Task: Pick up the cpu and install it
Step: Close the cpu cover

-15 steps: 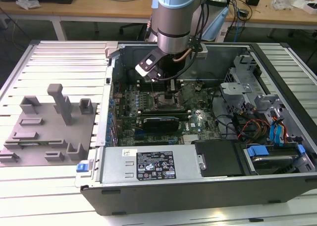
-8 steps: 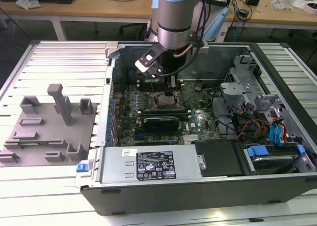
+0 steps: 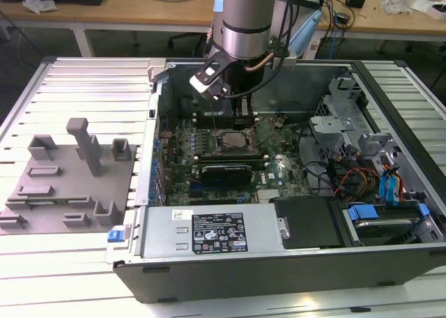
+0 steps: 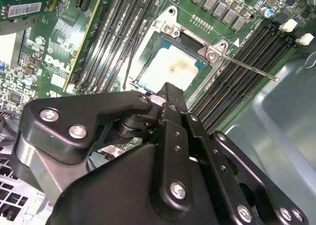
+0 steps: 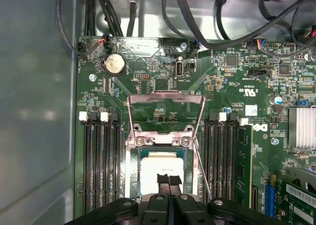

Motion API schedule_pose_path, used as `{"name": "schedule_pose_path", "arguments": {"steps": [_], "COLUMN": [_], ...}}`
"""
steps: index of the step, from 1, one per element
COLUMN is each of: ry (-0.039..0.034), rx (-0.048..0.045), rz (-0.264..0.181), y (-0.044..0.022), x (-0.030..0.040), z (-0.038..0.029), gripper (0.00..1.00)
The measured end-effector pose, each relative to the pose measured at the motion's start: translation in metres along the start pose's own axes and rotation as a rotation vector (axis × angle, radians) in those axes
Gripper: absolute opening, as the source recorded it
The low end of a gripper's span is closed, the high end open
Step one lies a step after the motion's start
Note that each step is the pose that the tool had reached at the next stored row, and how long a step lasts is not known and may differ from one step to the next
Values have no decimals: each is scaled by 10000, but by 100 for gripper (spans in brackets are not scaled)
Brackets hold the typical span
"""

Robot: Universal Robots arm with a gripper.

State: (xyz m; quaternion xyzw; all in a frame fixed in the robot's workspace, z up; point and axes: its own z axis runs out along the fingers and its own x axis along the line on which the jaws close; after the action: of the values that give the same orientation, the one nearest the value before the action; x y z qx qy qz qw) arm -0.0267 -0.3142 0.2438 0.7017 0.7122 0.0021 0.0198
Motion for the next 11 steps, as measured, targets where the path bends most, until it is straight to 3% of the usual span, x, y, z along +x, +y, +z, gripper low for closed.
{"name": "schedule_pose_path", "arguments": {"steps": [11], "ry": [-10], "rx": [0], "rz": [3], "y": [0], "x": [0], "z": [-1], "gripper": [11]}}
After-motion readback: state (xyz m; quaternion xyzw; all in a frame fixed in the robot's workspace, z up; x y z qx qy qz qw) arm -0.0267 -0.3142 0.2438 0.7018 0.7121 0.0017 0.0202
